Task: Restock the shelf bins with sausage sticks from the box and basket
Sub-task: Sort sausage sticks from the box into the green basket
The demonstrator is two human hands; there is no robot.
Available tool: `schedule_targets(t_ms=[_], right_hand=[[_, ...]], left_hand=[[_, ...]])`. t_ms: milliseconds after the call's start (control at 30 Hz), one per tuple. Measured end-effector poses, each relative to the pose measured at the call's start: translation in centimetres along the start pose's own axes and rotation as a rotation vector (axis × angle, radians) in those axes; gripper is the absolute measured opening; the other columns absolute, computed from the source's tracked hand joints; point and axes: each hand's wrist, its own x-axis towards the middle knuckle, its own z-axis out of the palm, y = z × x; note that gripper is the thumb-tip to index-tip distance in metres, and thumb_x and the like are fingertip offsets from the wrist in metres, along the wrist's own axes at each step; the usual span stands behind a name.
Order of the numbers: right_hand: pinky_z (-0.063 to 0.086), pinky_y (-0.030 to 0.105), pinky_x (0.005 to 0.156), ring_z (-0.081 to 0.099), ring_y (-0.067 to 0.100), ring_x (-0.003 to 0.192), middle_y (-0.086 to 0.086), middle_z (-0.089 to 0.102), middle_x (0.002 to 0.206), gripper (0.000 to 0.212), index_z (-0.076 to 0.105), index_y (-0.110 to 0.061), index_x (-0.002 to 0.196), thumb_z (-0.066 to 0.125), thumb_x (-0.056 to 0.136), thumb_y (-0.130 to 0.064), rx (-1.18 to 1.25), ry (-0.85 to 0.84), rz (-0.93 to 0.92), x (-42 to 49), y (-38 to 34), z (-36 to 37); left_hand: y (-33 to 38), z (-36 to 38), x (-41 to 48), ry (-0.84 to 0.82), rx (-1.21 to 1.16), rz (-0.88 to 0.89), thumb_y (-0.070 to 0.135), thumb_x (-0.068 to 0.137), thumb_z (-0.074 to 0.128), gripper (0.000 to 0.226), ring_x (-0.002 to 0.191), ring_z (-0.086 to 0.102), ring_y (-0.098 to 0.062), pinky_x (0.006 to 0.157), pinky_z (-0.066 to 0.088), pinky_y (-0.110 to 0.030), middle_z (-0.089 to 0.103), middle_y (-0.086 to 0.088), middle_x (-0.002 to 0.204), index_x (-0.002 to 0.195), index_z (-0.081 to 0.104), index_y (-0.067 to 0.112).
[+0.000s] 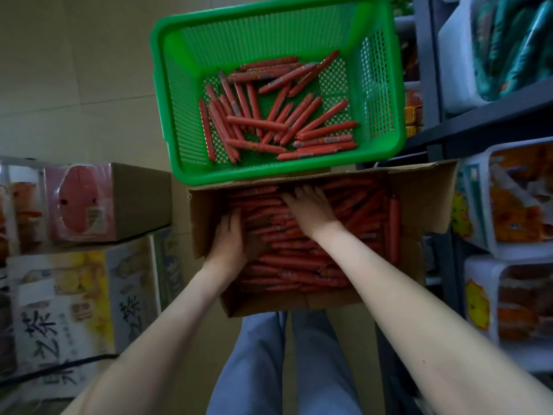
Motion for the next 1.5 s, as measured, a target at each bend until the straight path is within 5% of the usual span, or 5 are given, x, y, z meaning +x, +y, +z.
schedule_targets(t_ms=[300, 600, 767, 1067, 1500], right_hand=[[0.031, 0.034, 0.101, 0.037, 0.024, 0.127, 0.003, 0.048, 0.135, 0.041, 0.047, -0.021, 0.136, 0.050, 0.096, -0.022, 0.320, -0.001, -0.184, -6.1, 0.2, 1.4], [0.010, 0.032, 0.113, 0.014, 0.022, 0.143, 0.002, 0.019, 0.156, 0.068, 0.021, -0.018, 0.150, 0.048, 0.088, -0.004, 0.331, 0.103, -0.195, -3.0, -1.2, 0.8], [0.011, 0.037, 0.114, 0.011, 0.025, 0.143, 0.002, 0.009, 0.158, 0.065, 0.005, -0.018, 0.152, 0.036, 0.095, -0.008, 0.084, 0.067, -0.152, 0.9, -3.6, 1.2], [0.031, 0.032, 0.099, 0.051, 0.016, 0.114, -0.003, 0.059, 0.119, 0.051, 0.060, -0.018, 0.124, 0.026, 0.086, -0.010, -0.152, 0.163, -0.046, 1.9, -6.8, 0.1], [0.020, 0.035, 0.102, 0.035, 0.029, 0.124, 0.012, 0.046, 0.131, 0.061, 0.034, -0.007, 0.137, 0.006, 0.083, -0.011, -0.105, 0.064, -0.114, 0.5, -4.3, 2.1]], left_hand=[[2.7, 2.8, -0.3, 0.061, 0.329, 0.320, 0.019, 0.088, 0.058, 0.046, 0.121, 0.045, -0.033, 0.102, 0.033, -0.039, 0.051, -0.015, 0.130, 0.132, 0.047, 0.008], [1.1, 1.6, -1.0, -0.066, 0.629, -0.056, 0.025, 0.100, 0.032, 0.034, 0.100, 0.059, -0.029, 0.076, 0.047, -0.034, 0.056, -0.013, 0.124, 0.130, 0.047, 0.016], [-2.6, 1.5, -3.1, 0.171, 0.787, 0.249, 0.007, 0.072, 0.037, 0.033, 0.055, 0.056, -0.029, 0.050, 0.045, -0.030, 0.058, -0.008, 0.059, 0.083, 0.069, 0.007], [-3.4, 1.3, -2.9, 0.285, 0.714, 0.363, 0.008, 0.077, 0.041, 0.035, 0.066, 0.062, -0.030, 0.060, 0.051, -0.033, 0.066, -0.011, 0.074, 0.096, 0.070, 0.004], [-5.6, 1.7, -3.8, 0.272, 0.702, 0.547, 0.010, 0.079, 0.041, 0.029, 0.077, 0.063, -0.031, 0.070, 0.051, -0.036, 0.066, -0.015, 0.088, 0.092, 0.067, 0.006]])
